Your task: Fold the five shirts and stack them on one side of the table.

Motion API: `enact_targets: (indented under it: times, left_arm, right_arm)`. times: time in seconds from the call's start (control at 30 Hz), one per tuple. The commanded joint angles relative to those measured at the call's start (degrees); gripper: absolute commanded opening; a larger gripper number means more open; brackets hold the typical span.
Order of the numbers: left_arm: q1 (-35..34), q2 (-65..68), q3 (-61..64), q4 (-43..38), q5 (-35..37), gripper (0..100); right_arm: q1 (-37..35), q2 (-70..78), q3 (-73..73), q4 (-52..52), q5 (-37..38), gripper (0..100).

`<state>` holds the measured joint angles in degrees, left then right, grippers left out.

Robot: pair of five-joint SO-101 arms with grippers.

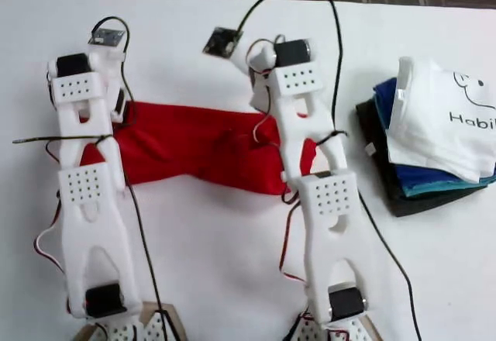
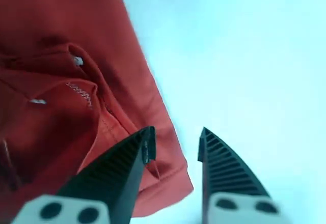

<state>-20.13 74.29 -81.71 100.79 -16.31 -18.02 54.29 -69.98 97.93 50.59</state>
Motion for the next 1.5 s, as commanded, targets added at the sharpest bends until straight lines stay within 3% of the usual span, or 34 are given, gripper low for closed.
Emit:
enact_targets:
  times: [0.0,0.27,0.4,0.73,1.0,1.23,1.47]
  left_arm:
    - [0.35,0.26,-0.22,-0.97,0.35,13]
    - [0.35,0.26,-0.31,-0.97,0.35,13]
    - [0.44,0.26,-0.31,-0.97,0.35,13]
    - [0.44,0.26,-0.22,-0.97,0.35,13]
    - [0.44,0.26,-0.22,-0.97,0.35,13]
    - [0.44,0.26,-0.22,-0.97,0.35,13]
    - [0.44,0.26,-0.22,-0.97,0.35,13]
  right_arm:
    - [-0.31,-12.97,4.13,0.4,-3.78,13.0]
    - [-1.71,-37.67,43.52,0.31,-4.75,12.6]
    - [-1.8,-47.52,60.31,-0.66,-4.92,1.8]
    - [-8.31,-57.54,82.2,-9.36,-4.84,2.2]
    - [-15.34,-56.48,87.12,-23.25,-4.84,2.2]
    - [-7.16,-44.35,83.69,-28.97,-2.2,2.2]
    - [-1.8,-33.98,65.58,-30.55,0.44,2.2]
